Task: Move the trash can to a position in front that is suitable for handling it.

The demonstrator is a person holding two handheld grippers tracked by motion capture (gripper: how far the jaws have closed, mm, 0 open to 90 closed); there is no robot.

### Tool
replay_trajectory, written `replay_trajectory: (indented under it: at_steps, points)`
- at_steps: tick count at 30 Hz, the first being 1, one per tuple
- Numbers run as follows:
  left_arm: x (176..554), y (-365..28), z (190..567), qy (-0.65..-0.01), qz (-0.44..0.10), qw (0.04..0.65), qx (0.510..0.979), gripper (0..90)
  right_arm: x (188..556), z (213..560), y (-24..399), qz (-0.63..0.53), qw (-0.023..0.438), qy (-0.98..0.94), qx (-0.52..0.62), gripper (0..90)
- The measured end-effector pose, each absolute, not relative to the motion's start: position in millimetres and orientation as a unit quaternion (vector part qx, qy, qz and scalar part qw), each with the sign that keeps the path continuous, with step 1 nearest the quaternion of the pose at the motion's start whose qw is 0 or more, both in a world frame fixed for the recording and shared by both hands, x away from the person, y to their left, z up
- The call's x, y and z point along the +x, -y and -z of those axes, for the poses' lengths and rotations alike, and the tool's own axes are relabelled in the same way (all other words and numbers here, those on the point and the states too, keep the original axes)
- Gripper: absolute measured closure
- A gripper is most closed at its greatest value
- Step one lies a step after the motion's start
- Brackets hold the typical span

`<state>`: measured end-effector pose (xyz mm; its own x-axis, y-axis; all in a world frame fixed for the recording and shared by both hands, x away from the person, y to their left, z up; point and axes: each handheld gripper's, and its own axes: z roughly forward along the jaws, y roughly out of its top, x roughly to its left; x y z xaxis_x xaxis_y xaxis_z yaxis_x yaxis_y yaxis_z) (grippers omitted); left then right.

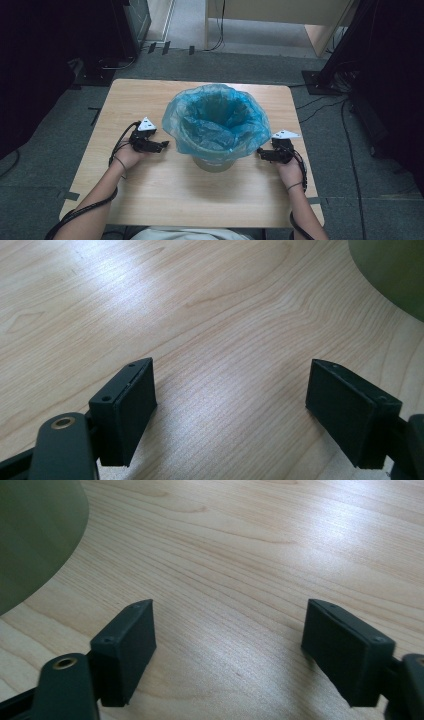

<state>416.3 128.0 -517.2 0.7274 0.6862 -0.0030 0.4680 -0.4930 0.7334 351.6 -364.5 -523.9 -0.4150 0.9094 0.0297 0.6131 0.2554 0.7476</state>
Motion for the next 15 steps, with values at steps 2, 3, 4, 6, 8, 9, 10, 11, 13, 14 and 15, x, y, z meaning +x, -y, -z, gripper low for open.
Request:
replay_trajectory:
  at_steps: [2, 3, 4, 6, 8, 9, 10, 11, 13, 14, 15]
  points:
    - [416.9, -127.7, 517.4, -0.339, -0.147, 0.373, 0.851, 19.3, 352.1, 523.8, 364.2, -0.351, 0.21, -0.764, 0.499, 18.4]
    - [417.2, -127.5, 517.4, -0.34, -0.147, 0.373, 0.851, 19.3, 352.3, 523.9, 364.3, -0.351, 0.21, -0.764, 0.499, 18.2]
    - [417.4, -127.2, 517.4, -0.34, -0.148, 0.373, 0.851, 19.4, 352.7, 523.8, 364.2, -0.35, 0.209, -0.765, 0.499, 17.5]
    - [417.9, -126.8, 517.4, -0.34, -0.148, 0.372, 0.851, 19.4, 353.0, 524.0, 364.2, -0.351, 0.209, -0.765, 0.498, 17.4]
    - [418.4, -126.3, 517.4, -0.34, -0.147, 0.373, 0.851, 19.4, 352.9, 523.9, 364.1, -0.35, 0.209, -0.765, 0.498, 17.3]
    - [418.7, -126.0, 517.4, -0.34, -0.148, 0.373, 0.851, 19.4, 352.9, 523.9, 364.1, -0.35, 0.209, -0.765, 0.498, 17.3]
    - [418.9, -125.8, 517.4, -0.339, -0.148, 0.373, 0.851, 19.5, 352.9, 523.9, 364.1, -0.35, 0.209, -0.765, 0.498, 17.2]
    - [419.0, -125.6, 517.3, -0.339, -0.148, 0.372, 0.851, 19.5, 352.9, 523.9, 364.1, -0.35, 0.209, -0.765, 0.498, 17.2]
    - [419.2, -125.5, 517.3, -0.339, -0.148, 0.372, 0.852, 19.5, 352.9, 523.9, 364.1, -0.35, 0.209, -0.765, 0.498, 17.0]
    - [419.3, -125.3, 517.4, -0.339, -0.148, 0.372, 0.851, 19.5, 352.9, 523.9, 364.1, -0.35, 0.209, -0.765, 0.498, 17.0]
    - [419.4, -124.9, 517.5, -0.34, -0.148, 0.373, 0.851, 19.5, 352.9, 524.0, 364.1, -0.35, 0.209, -0.766, 0.497, 16.6]
